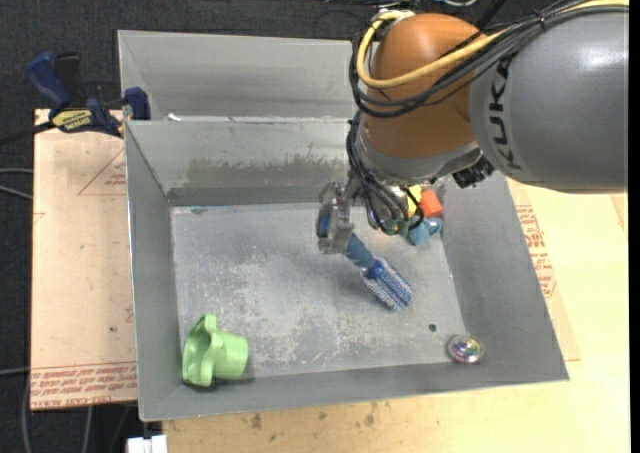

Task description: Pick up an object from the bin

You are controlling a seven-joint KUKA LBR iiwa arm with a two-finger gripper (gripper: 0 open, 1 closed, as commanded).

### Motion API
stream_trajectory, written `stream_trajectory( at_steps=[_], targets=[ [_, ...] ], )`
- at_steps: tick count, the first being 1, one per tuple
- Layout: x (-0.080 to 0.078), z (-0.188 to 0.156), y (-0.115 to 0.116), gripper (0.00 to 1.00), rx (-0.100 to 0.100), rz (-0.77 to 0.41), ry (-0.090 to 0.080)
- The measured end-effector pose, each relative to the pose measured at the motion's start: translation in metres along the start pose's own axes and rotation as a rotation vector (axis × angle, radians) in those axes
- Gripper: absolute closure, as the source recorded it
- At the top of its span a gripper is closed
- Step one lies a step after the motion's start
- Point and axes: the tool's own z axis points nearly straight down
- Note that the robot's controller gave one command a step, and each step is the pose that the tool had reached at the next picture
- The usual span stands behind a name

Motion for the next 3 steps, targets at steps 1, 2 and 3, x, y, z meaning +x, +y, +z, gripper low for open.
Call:
stream_trajectory(
  at_steps=[1, 2, 3],
  targets=[
    [0.078, 0.046, -0.019, 1.0, 0.005, 0.336, 0.014],
    [0.091, 0.057, -0.017, 1.0, 0.005, 0.348, 0.012],
    [0.091, 0.056, -0.017, 0.0, 0.004, 0.35, 0.012]
  ],
)
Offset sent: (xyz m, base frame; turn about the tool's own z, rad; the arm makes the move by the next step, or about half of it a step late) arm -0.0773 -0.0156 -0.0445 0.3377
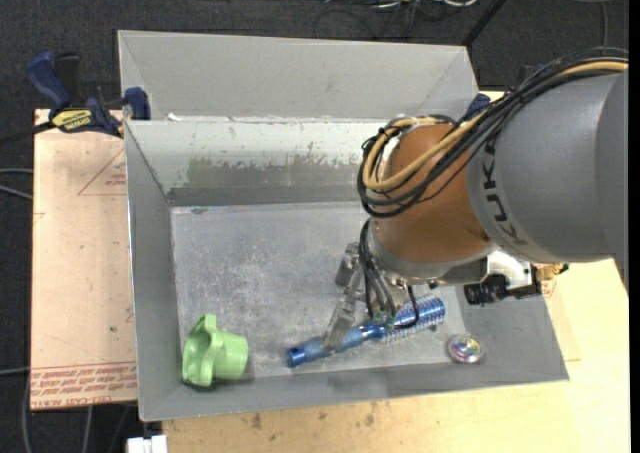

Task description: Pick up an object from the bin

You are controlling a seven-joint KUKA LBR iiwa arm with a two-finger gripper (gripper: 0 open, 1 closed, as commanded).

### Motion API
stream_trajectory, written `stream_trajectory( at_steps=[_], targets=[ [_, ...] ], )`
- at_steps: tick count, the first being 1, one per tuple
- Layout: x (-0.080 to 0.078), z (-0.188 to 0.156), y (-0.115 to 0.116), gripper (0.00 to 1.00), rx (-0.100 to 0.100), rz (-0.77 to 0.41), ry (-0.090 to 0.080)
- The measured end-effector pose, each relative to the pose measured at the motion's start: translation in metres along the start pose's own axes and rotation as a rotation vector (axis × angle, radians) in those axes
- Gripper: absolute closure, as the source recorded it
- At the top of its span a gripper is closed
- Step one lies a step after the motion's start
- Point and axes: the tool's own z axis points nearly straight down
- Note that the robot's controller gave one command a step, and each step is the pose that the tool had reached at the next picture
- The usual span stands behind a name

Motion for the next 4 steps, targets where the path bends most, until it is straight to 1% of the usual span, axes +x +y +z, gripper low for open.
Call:
stream_trajectory(
  at_steps=[1, 2, 3, 4],
  targets=[
    [-0.009, 0.091, -0.025, 0.0, 0.003, -0.112, 0.003],
    [-0.001, 0.096, -0.007, 0.0, -0.002, -0.099, -0.007],
    [-0.001, 0.096, -0.008, 1.0, -0.002, -0.097, -0.002],
    [-0.026, -0.064, 0.008, 1.0, -0.006, -0.071, -0.011]
  ],
)
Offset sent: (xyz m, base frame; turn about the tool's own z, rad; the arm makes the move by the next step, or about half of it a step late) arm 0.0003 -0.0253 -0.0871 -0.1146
